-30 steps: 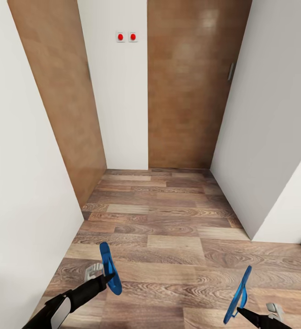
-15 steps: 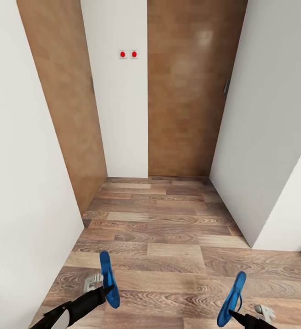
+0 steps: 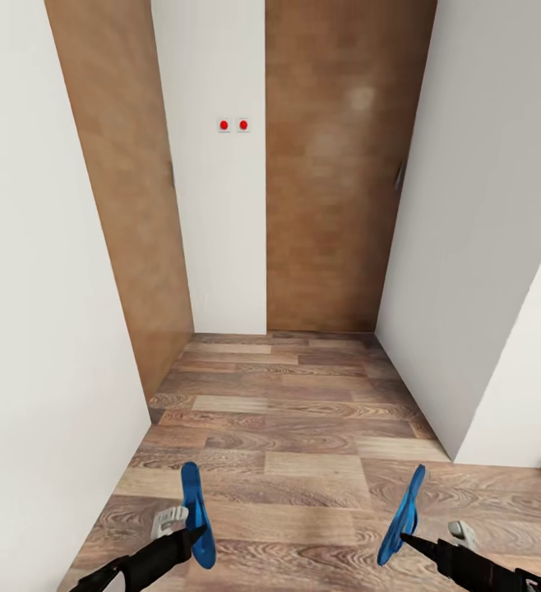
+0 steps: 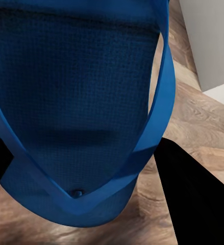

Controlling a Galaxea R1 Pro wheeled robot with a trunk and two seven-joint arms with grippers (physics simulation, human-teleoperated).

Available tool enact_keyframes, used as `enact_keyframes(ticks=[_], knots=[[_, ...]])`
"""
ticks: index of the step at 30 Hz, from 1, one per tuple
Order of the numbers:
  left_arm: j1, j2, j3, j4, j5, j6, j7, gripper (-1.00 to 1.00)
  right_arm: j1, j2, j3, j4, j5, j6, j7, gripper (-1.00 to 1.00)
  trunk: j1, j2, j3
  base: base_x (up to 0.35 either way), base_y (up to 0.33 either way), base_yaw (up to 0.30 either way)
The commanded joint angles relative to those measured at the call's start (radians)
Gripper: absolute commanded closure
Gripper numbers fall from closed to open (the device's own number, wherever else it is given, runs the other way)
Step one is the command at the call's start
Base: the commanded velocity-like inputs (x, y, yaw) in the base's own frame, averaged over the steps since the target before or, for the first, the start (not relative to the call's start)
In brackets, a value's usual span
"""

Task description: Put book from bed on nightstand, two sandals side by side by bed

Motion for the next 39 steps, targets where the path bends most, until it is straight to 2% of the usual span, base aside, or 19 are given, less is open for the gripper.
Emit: enact_keyframes(ticks=[1, 4, 6, 8, 10, 19, 39], knots=[[-0.001, -0.001, 0.008, 0.003, -0.006, 0.001, -0.007, 1.00, 0.000, 0.001, -0.004, 0.011, 0.017, -0.013, 0.013, 1.00, -0.001, 0.000, 0.003, 0.000, 0.000, 0.000], [-0.001, -0.002, 0.007, 0.005, -0.007, -0.001, -0.004, 1.00, 0.002, 0.002, -0.001, 0.058, 0.113, -0.082, 0.021, 1.00, -0.002, 0.001, 0.015, 0.000, 0.000, 0.000], [-0.001, -0.002, 0.006, 0.006, -0.010, -0.006, -0.003, 1.00, 0.002, 0.006, -0.001, 0.101, 0.209, -0.123, 0.021, 1.00, -0.003, 0.001, 0.022, 0.000, 0.000, 0.000], [-0.001, -0.001, 0.007, 0.007, -0.017, -0.013, -0.002, 1.00, 0.002, 0.008, -0.002, 0.121, 0.257, -0.139, 0.021, 1.00, -0.004, 0.002, 0.030, 0.000, 0.000, 0.000], [-0.001, -0.001, 0.007, 0.018, -0.029, -0.020, -0.002, 1.00, 0.002, 0.009, -0.004, 0.133, 0.286, -0.149, 0.021, 1.00, -0.005, 0.002, 0.038, 0.000, 0.000, 0.000], [-0.001, -0.003, 0.006, 0.054, -0.044, -0.063, -0.003, 1.00, 0.002, 0.010, -0.004, 0.143, 0.305, -0.166, 0.021, 1.00, -0.039, 0.065, 0.066, 0.000, 0.000, 0.000], [-0.001, -0.009, 0.006, 0.055, -0.043, -0.065, -0.002, 1.00, 0.002, 0.010, -0.004, 0.145, 0.306, -0.167, 0.019, 1.00, -0.116, 0.205, 0.129, 0.000, 0.000, 0.000]])
